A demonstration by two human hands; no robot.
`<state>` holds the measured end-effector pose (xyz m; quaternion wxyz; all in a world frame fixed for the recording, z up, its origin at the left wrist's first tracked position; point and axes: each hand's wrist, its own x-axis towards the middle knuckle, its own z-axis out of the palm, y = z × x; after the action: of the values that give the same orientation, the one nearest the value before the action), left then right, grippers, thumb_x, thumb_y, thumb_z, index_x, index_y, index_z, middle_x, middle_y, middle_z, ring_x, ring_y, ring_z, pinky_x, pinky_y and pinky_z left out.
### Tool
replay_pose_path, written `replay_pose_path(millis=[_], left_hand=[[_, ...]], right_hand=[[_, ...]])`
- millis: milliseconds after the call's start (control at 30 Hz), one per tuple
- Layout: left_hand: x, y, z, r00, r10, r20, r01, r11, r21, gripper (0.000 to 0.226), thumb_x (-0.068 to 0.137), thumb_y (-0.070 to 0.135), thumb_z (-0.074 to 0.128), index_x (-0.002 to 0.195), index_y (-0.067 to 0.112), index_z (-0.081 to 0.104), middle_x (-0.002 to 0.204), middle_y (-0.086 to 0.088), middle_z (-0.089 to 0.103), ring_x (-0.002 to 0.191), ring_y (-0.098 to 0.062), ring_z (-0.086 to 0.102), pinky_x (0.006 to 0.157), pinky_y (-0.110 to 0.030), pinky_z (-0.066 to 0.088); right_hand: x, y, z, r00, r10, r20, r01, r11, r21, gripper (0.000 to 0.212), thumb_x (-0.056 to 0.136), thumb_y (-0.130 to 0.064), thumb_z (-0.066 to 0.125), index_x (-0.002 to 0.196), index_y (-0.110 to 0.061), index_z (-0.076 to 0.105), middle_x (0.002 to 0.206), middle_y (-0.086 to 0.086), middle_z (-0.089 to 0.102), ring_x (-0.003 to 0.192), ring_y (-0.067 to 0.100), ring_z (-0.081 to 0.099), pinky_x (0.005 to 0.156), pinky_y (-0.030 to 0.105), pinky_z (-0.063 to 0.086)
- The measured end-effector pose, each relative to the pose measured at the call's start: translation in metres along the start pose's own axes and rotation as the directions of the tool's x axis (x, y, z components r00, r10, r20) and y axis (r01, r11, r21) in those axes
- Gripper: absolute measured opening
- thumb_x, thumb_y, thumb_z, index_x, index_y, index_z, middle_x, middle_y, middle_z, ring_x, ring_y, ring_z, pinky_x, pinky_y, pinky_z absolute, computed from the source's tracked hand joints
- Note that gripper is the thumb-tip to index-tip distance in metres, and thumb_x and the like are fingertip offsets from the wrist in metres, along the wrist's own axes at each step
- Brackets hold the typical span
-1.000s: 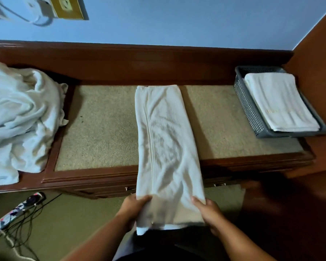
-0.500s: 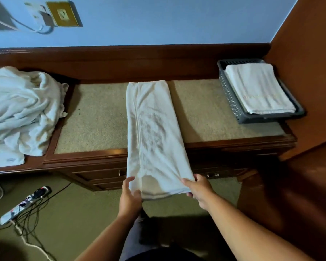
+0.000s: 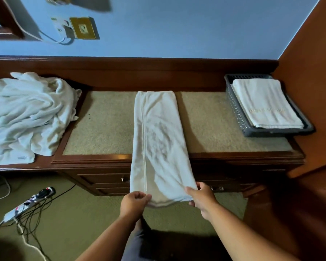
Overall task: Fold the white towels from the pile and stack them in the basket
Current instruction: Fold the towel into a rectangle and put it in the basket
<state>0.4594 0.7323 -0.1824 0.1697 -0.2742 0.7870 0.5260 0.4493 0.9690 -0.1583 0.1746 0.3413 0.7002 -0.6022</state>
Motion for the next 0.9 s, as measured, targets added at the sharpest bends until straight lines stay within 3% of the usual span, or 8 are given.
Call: replay_pose_path(millis=[267,400,533,633,700,800,900], left_hand=[[-0.009,-0.017,-0.014,0.988,-0.146,0.042,0.152,0.927,-0.342,0.014,0.085,0.01,0.077,0.077,0.002,0.068,0.065,-0.009,0.057,0.063,-0.021,0.052,0.063,-0.034,0.045],[-0.015,-0.024,-0.015,0.99,-0.138,0.035,0.141,0.914,-0.38,0.017,0.082,0.006,0.078,0.075,0.006,0.063,0.066,-0.009,0.057,0.064,-0.021,0.052,0.064,-0.036,0.047],[-0.036,-0.032,-0.019,0.994,-0.106,0.017,0.103,0.889,-0.447,0.025,0.078,0.002,0.081,0.074,0.011,0.058,0.07,-0.01,0.056,0.075,-0.027,0.056,0.075,-0.042,0.054],[-0.055,-0.028,-0.023,0.998,-0.046,0.036,0.058,0.854,-0.517,0.029,0.062,0.019,0.085,0.075,0.023,0.059,0.084,-0.015,0.061,0.077,-0.031,0.062,0.082,-0.05,0.056],[-0.068,-0.02,-0.026,0.998,-0.007,0.059,0.04,0.811,-0.583,0.029,0.067,0.013,0.082,0.087,0.024,0.064,0.097,-0.02,0.065,0.081,-0.032,0.067,0.081,-0.048,0.059],[-0.084,0.007,-0.034,0.988,0.059,0.14,0.054,0.722,-0.689,0.044,0.077,0.003,0.081,0.116,0.018,0.065,0.109,-0.019,0.068,0.091,-0.031,0.068,0.082,-0.043,0.06],[-0.089,0.038,-0.041,0.969,0.14,0.202,0.067,0.639,-0.767,0.08,0.052,0.024,0.098,0.124,0.012,0.067,0.115,-0.015,0.072,0.1,-0.029,0.069,0.088,-0.04,0.058]], right_hand=[[-0.016,0.01,-0.001,0.998,-0.052,-0.036,0.049,0.997,-0.06,0.024,0.094,-0.014,0.066,0.115,-0.018,0.054,0.103,-0.002,0.063,0.083,0.022,0.067,0.062,0.028,0.056],[-0.026,0.018,-0.004,0.997,-0.067,-0.027,0.066,0.996,-0.056,0.028,0.094,-0.015,0.066,0.119,-0.017,0.054,0.108,0.0,0.062,0.088,0.023,0.068,0.063,0.027,0.058],[-0.039,0.03,-0.01,0.995,-0.1,-0.031,0.098,0.993,-0.059,0.028,0.094,-0.014,0.066,0.118,-0.019,0.052,0.109,0.0,0.061,0.082,0.022,0.068,0.066,0.031,0.059],[-0.046,0.036,-0.017,0.99,-0.133,-0.043,0.13,0.99,-0.053,0.032,0.092,-0.015,0.068,0.121,-0.02,0.053,0.109,0.001,0.064,0.066,0.019,0.066,0.066,0.036,0.058],[-0.051,0.033,-0.021,0.983,-0.17,-0.064,0.168,0.985,-0.033,0.034,0.091,-0.012,0.069,0.121,-0.02,0.055,0.109,0.0,0.064,0.068,0.02,0.066,0.066,0.039,0.058],[-0.055,0.016,-0.028,0.959,-0.263,-0.108,0.262,0.965,-0.017,0.041,0.088,-0.009,0.071,0.121,-0.027,0.055,0.107,0.0,0.064,0.076,0.022,0.067,0.07,0.045,0.057],[-0.059,-0.014,-0.037,0.891,-0.44,-0.116,0.435,0.898,-0.068,0.055,0.081,-0.013,0.072,0.127,-0.038,0.055,0.106,-0.003,0.056,0.083,0.024,0.061,0.075,0.045,0.053]])
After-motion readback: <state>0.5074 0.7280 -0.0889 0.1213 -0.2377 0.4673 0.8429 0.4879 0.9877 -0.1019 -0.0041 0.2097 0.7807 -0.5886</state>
